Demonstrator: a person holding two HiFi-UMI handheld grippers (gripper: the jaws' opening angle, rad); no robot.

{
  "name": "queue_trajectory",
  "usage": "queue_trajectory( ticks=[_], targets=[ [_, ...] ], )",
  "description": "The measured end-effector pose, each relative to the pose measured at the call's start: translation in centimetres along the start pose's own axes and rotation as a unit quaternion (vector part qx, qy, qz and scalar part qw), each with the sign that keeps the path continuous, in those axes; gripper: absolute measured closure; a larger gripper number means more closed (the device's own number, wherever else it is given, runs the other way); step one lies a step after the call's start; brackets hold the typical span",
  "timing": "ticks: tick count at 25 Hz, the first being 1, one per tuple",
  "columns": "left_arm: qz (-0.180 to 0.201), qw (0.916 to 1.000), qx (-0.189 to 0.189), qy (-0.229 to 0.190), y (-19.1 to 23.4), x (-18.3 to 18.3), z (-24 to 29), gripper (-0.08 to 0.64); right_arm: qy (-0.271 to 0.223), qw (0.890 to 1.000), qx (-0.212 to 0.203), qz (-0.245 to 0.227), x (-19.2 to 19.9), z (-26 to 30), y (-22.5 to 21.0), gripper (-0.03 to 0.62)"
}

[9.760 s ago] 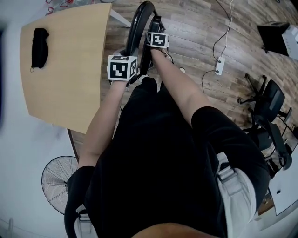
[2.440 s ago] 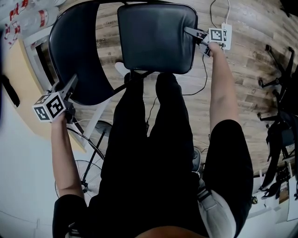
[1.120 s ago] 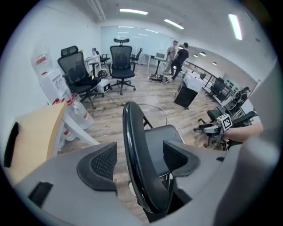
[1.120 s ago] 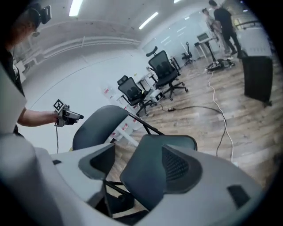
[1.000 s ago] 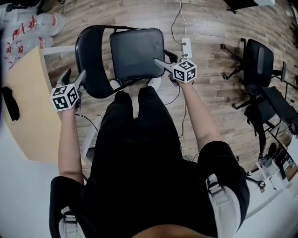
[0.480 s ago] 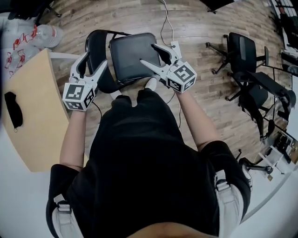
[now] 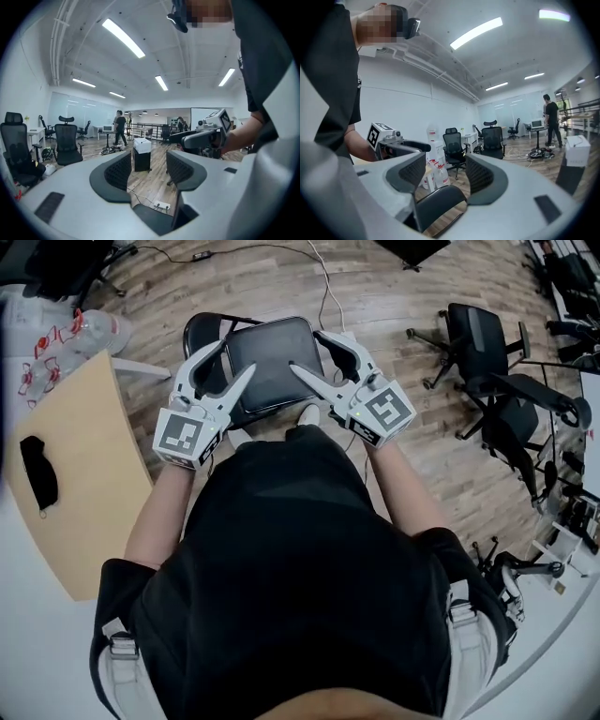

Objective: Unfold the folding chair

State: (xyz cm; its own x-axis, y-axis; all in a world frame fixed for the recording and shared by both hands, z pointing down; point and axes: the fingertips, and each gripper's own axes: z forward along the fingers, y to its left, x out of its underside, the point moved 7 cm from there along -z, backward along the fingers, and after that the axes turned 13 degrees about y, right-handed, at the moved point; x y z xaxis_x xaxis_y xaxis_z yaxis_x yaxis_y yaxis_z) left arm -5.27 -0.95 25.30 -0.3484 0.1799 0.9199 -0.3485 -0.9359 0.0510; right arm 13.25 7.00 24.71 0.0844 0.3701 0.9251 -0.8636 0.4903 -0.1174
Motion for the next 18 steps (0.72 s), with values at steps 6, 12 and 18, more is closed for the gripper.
queue_trajectory(
  ticks=[6, 12, 18],
  targets=[
    [0.027, 0.9987, 0.016, -0.041, -0.8, -3.1, -0.3, 0.351, -0.019, 0.999, 0.022, -0.024, -2.9, -0.6, 1.7, 0.336],
    [0.022, 0.9977, 0.014, -0.062, -0.9, -4.2, -0.6, 0.367, -0.038, 0.999, 0.019, -0.029, -4.4, -0.5, 1.9, 0.348],
    [0.019, 0.9973, 0.006, -0.070, -1.3, -4.9, -0.2, 0.370, -0.045, 0.998, 0.023, -0.031, -4.6, -1.2, 1.0, 0.388]
  ],
)
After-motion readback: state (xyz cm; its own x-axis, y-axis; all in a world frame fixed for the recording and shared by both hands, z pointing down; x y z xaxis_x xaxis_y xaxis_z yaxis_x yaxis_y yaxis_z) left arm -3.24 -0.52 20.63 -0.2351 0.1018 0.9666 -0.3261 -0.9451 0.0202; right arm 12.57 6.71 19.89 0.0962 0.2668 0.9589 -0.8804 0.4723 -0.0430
